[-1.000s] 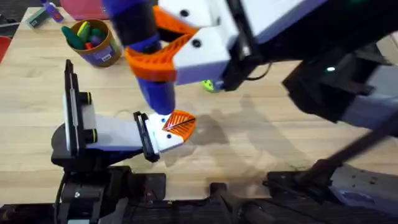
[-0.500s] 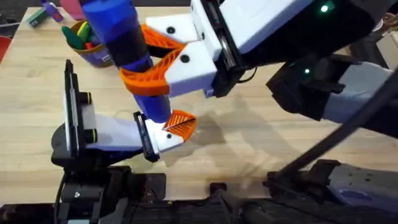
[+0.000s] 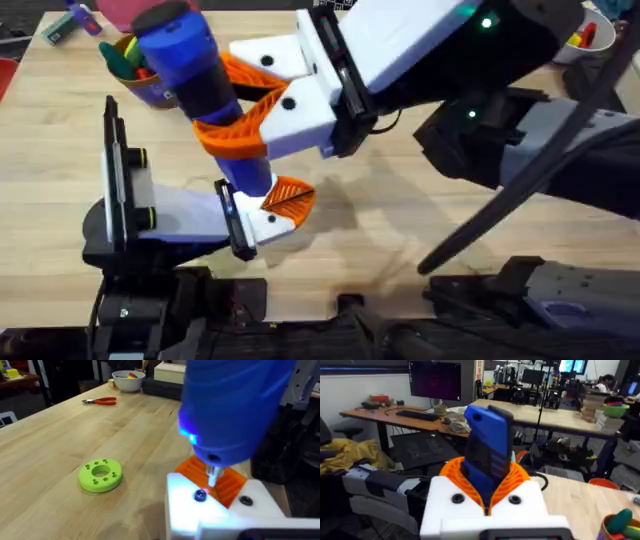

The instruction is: Pick up the gripper from the table and insert it into the empty holder that is missing its gripper. Then pick up a screw, insert it into the mounting hole, and use the screwdriver to tighten it. Finally, clean up the table by picking up the vegetable and placing it into the bucket.

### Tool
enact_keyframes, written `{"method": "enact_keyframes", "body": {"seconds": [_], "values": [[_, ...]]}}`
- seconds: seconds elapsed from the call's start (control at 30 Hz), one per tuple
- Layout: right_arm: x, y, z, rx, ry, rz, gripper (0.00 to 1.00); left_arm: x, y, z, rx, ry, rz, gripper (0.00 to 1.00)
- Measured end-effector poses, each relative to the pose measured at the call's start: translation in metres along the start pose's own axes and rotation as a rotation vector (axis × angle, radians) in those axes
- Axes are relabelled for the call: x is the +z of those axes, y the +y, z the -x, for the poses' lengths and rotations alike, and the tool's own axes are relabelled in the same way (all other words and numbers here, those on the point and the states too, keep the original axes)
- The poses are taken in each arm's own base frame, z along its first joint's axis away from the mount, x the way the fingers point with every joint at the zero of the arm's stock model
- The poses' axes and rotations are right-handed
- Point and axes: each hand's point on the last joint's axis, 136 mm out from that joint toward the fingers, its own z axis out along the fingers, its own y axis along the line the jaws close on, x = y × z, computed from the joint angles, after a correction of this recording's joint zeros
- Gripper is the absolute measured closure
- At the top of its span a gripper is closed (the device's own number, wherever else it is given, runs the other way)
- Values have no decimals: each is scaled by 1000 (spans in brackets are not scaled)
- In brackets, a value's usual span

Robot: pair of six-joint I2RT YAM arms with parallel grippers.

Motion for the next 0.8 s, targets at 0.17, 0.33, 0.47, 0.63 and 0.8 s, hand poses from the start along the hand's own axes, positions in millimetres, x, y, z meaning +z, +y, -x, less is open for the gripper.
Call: {"method": "enact_keyframes", "body": {"seconds": [0.17,0.33,0.47,0.63,0.8], "values": [[0,0,0,-12,-4,5,977,0,0,0,0,0,0,990],[1,-1,-3,-8,-1,5,977,0,0,0,0,0,0,990],[1,-1,-4,-6,1,5,977,0,0,0,0,0,0,990],[1,-2,-4,-11,2,4,977,0,0,0,0,0,0,990],[1,-2,-5,-19,2,4,977,0,0,0,0,0,0,990]]}}
